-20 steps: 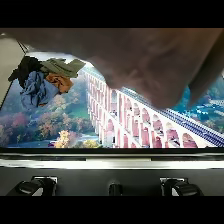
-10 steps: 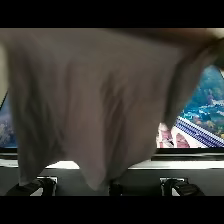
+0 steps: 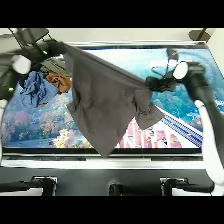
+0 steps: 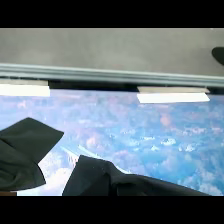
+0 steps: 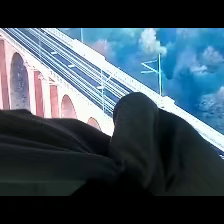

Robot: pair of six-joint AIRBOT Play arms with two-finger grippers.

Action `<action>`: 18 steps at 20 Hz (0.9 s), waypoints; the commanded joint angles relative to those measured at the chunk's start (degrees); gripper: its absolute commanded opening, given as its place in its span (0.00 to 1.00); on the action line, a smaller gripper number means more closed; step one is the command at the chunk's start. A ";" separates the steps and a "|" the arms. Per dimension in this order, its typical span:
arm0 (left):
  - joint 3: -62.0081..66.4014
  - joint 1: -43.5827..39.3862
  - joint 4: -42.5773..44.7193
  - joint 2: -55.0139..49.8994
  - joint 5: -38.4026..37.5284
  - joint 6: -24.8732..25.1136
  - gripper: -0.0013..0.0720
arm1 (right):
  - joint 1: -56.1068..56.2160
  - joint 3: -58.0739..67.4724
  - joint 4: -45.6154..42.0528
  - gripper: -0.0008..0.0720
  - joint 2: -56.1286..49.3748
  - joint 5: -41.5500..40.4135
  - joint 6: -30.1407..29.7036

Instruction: Fold the shirts.

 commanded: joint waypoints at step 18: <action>-40.00 8.81 -32.17 11.54 -43.45 7.87 0.85 | -26.75 10.80 11.26 0.93 -12.48 31.54 -11.34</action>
